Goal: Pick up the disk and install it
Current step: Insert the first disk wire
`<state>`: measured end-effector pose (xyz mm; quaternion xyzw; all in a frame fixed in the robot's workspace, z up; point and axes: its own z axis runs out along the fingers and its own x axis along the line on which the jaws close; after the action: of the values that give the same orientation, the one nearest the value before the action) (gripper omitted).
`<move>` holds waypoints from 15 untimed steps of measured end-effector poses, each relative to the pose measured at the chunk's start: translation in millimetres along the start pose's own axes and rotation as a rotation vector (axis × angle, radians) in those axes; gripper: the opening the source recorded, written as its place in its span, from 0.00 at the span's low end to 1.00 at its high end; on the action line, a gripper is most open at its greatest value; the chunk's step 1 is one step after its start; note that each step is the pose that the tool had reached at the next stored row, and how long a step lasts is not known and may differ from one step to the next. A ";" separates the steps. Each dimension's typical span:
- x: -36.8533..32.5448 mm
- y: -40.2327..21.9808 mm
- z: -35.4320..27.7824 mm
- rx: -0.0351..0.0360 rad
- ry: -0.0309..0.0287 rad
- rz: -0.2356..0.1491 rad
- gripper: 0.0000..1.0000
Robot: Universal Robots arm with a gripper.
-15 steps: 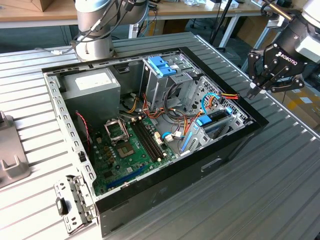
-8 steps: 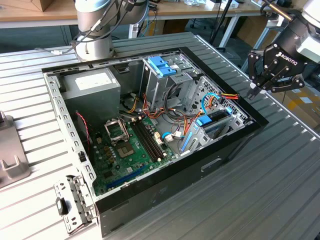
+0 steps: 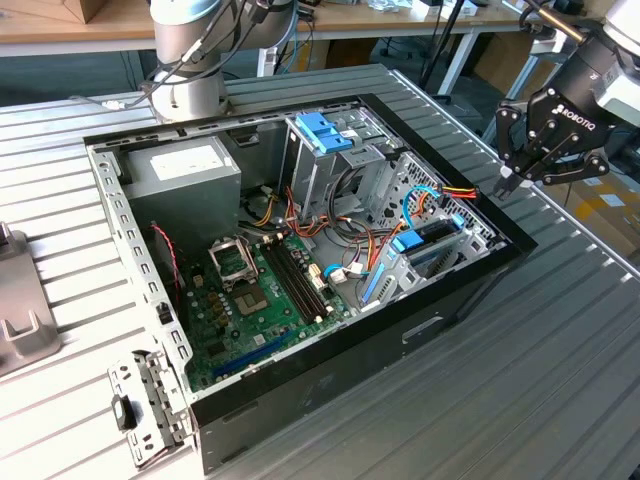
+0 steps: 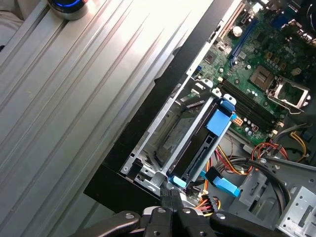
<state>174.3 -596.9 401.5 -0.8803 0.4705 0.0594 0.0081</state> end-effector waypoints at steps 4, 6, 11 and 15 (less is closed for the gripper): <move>0.0 0.0 0.0 -0.0016 0.0006 -0.015 0.11; 0.0 0.0 0.0 -0.0027 0.0010 -0.023 0.11; 0.0 0.0 0.0 -0.0047 0.0017 -0.042 0.11; 0.0 0.0 0.0 -0.0070 0.0026 -0.062 0.11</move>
<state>174.3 -596.9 401.4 -0.8947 0.4427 0.0596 0.0063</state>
